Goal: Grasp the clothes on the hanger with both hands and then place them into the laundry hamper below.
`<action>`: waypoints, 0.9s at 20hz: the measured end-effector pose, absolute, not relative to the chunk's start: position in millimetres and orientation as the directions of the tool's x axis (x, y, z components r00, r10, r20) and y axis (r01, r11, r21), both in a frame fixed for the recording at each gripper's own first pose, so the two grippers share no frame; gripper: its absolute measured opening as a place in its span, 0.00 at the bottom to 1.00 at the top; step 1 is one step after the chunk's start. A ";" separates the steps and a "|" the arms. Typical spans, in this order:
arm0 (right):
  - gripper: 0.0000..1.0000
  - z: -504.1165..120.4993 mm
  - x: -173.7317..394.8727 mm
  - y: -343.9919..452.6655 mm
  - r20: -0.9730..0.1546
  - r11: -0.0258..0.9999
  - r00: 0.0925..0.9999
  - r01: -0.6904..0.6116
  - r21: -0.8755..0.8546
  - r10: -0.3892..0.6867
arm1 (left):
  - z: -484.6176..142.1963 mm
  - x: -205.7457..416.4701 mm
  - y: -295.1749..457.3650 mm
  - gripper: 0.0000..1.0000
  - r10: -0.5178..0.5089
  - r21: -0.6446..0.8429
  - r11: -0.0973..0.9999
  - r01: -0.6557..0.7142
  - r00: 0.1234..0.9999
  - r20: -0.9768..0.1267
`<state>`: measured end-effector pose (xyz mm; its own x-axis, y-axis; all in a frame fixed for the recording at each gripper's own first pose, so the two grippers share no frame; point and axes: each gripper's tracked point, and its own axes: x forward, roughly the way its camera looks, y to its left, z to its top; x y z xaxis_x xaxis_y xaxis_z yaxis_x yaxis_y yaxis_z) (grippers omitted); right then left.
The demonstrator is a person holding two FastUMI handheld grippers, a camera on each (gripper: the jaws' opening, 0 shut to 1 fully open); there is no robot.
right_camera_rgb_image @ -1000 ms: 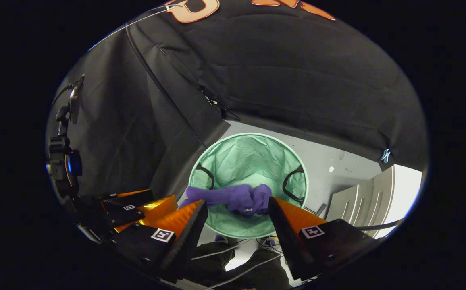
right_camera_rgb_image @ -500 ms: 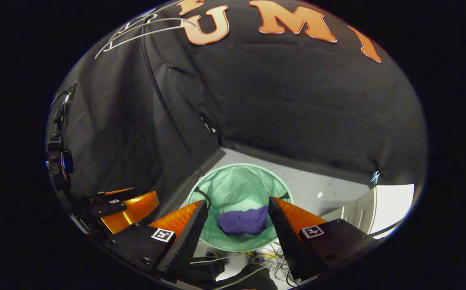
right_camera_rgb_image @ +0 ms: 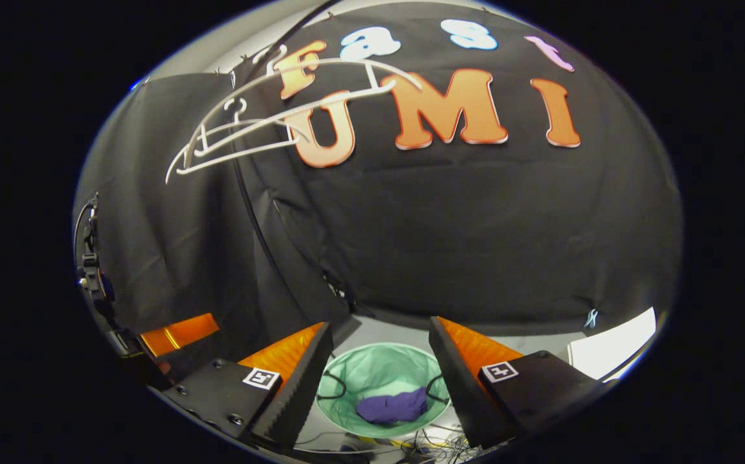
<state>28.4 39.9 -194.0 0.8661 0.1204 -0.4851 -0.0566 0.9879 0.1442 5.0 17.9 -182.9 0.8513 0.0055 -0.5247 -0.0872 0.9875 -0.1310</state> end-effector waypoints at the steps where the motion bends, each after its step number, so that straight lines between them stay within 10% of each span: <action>1: 0.98 -178.4 30.5 33.1 -0.463 0.990 0.880 -0.054 0.128 0.108 | -160.3 16.0 27.4 0.97 0.033 -0.126 0.987 -0.102 0.887 -0.460; 18: 0.89 7.9 34.1 -51.5 -0.049 0.995 0.994 0.099 0.017 -0.098 | 5.4 58.2 73.4 0.95 0.160 -0.046 0.986 -0.158 0.987 0.026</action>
<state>34.1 -51.5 7.9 0.9939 -0.0985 -0.0490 0.0994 0.9949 0.0172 58.2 73.4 5.4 0.9868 0.1597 0.0261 -0.1584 0.9863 -0.0460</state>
